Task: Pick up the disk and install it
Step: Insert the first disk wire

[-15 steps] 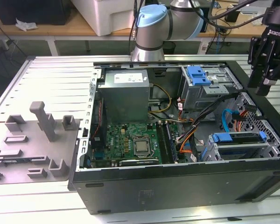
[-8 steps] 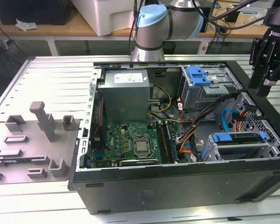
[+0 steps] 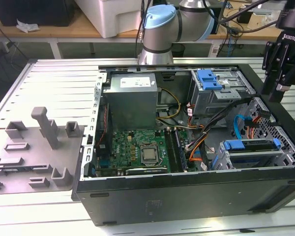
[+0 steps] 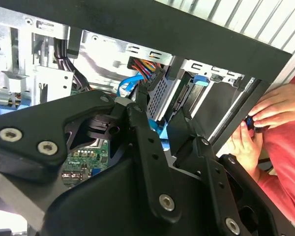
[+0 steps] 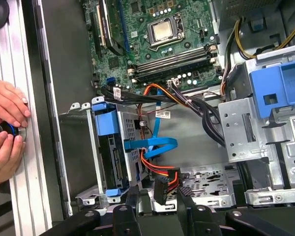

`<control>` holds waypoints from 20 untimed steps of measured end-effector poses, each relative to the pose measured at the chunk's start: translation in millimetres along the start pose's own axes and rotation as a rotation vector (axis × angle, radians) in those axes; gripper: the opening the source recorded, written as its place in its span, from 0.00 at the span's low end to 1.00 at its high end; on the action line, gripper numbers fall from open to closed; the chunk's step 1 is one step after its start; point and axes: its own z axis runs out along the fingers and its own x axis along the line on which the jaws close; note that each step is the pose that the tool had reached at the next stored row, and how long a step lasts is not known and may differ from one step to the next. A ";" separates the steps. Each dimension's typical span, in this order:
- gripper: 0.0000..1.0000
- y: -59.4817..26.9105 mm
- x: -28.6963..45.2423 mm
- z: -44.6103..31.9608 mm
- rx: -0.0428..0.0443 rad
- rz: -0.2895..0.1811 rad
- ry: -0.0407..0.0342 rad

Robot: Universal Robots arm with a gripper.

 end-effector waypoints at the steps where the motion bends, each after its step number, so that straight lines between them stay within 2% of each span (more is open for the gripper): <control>1: 0.44 -0.1 -0.7 0.5 -0.0001 0.003 0.0044; 3: 0.44 -0.5 -2.7 1.6 0.0000 0.007 0.0131; 7: 0.44 -1.1 -8.7 2.7 0.0006 0.010 0.0243; 9: 0.44 -1.2 -11.7 3.1 0.0013 0.012 0.0340; 13: 0.44 -1.3 -17.7 3.8 0.0035 0.015 0.0616; 14: 0.36 -1.3 -20.0 4.3 0.0043 0.017 0.0727; 15: 0.36 -1.5 -21.5 4.7 0.0048 0.018 0.0805; 16: 0.36 -1.7 -22.5 5.0 0.0051 0.018 0.0859; 17: 0.29 -1.9 -23.6 5.4 0.0052 0.019 0.0914; 19: 0.29 -3.0 -25.9 6.7 0.0050 0.020 0.1028; 20: 0.29 -3.8 -26.6 7.3 0.0045 0.021 0.1060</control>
